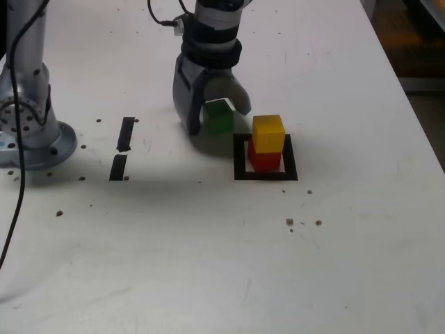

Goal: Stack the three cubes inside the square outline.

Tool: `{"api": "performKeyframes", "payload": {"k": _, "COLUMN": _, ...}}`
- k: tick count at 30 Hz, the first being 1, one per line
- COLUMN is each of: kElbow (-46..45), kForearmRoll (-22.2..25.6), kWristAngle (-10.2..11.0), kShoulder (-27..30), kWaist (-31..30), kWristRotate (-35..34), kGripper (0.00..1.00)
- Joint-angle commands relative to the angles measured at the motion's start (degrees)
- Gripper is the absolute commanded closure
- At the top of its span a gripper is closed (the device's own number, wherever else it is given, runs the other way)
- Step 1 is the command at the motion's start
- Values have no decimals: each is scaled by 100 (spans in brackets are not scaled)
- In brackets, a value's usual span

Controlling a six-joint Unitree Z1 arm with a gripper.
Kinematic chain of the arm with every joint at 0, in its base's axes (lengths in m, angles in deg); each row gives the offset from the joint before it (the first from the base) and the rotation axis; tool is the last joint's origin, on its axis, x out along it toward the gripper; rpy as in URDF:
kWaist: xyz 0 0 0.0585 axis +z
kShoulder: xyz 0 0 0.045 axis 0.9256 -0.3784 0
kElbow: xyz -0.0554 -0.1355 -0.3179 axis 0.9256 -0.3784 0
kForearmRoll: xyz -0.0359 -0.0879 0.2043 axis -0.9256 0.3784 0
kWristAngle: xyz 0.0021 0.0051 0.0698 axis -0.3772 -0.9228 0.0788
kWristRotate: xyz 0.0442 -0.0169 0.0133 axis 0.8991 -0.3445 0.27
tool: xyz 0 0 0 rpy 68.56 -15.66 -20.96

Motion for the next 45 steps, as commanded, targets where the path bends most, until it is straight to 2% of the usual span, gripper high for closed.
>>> {"api": "performKeyframes", "payload": {"k": 1, "kElbow": -30, "kForearmRoll": 1, "kWristAngle": -29, "kShoulder": -35, "kWaist": 8, "kWristRotate": 7, "kGripper": 32}}
{"api": "performKeyframes", "payload": {"k": 10, "kElbow": -57, "kForearmRoll": -161, "kWristAngle": -99, "kShoulder": -17, "kWaist": 8, "kWristRotate": 154, "kGripper": 69}}
{"api": "performKeyframes", "payload": {"k": 14, "kElbow": -12, "kForearmRoll": -201, "kWristAngle": -18, "kShoulder": 54, "kWaist": 8, "kWristRotate": 217, "kGripper": 78}}
{"api": "performKeyframes", "payload": {"k": 19, "kElbow": 137, "kForearmRoll": 137, "kWristAngle": 108, "kShoulder": 248, "kWaist": 8, "kWristRotate": 183, "kGripper": 79}}
{"api": "performKeyframes", "payload": {"k": 30, "kElbow": 1221, "kForearmRoll": 1816, "kWristAngle": 489, "kShoulder": 719, "kWaist": -147, "kWristRotate": 82, "kGripper": 79}}
{"api": "performKeyframes", "payload": {"k": 38, "kElbow": 2234, "kForearmRoll": 2448, "kWristAngle": 492, "kShoulder": 752, "kWaist": -561, "kWristRotate": 261, "kGripper": 79}}
{"api": "performKeyframes", "payload": {"k": 45, "kElbow": 3026, "kForearmRoll": 2854, "kWristAngle": 374, "kShoulder": 618, "kWaist": -1017, "kWristRotate": 346, "kGripper": 79}}
